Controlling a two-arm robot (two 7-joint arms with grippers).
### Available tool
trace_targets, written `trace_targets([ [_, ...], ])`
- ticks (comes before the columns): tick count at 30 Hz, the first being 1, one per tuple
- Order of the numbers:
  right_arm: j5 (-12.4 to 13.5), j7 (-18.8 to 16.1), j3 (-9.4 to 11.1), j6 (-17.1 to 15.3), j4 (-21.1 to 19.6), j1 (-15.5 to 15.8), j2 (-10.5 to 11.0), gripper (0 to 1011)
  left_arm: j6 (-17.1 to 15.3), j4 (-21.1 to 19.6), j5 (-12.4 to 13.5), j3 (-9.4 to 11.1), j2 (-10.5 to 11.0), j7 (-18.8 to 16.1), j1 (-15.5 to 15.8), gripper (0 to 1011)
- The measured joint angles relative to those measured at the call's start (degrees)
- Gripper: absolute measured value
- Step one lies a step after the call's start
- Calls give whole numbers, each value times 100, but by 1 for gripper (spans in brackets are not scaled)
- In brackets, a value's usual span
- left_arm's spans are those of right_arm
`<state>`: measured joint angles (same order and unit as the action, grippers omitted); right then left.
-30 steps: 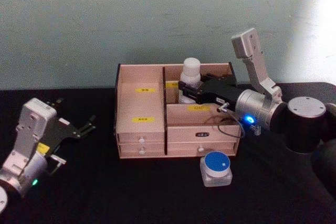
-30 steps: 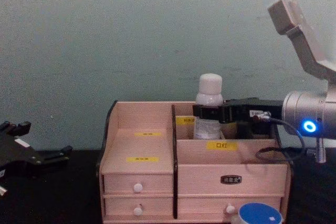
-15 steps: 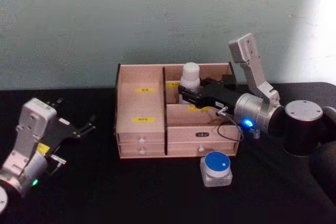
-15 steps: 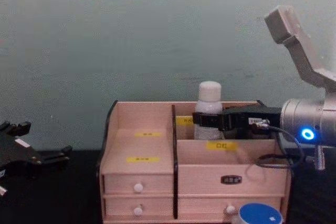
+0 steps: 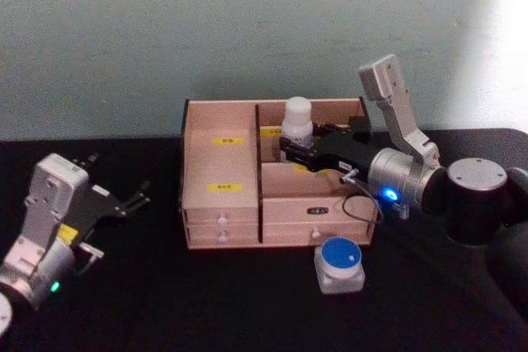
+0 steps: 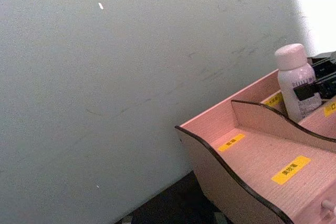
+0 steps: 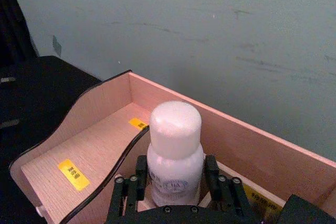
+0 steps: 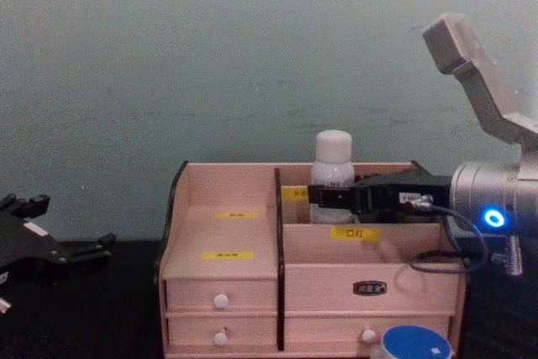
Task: Pick up the facial cleanser and watermelon frost from the table and place them into the tiered storage box.
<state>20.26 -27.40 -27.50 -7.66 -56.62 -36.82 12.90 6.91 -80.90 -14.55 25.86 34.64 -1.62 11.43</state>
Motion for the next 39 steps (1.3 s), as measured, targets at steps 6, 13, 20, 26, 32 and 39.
trace_targets([
  [6,5,0,0,-1,0,0,2,833,0,0,0,0,0,0,0,1001],
  [13,11,0,0,-1,-1,0,3,1002,0,0,0,0,0,0,0,1001],
  [20,19,-1,11,0,-29,13,7,1002,0,0,0,0,0,0,0,1001],
  [26,85,15,139,-28,-506,235,142,1002,0,0,0,0,0,0,0,1001],
  [32,198,53,255,-182,-1304,626,418,1002,0,0,0,0,0,0,0,1001],
  [39,415,52,402,-372,-2329,1242,908,1002,0,0,0,0,0,0,0,1001],
])
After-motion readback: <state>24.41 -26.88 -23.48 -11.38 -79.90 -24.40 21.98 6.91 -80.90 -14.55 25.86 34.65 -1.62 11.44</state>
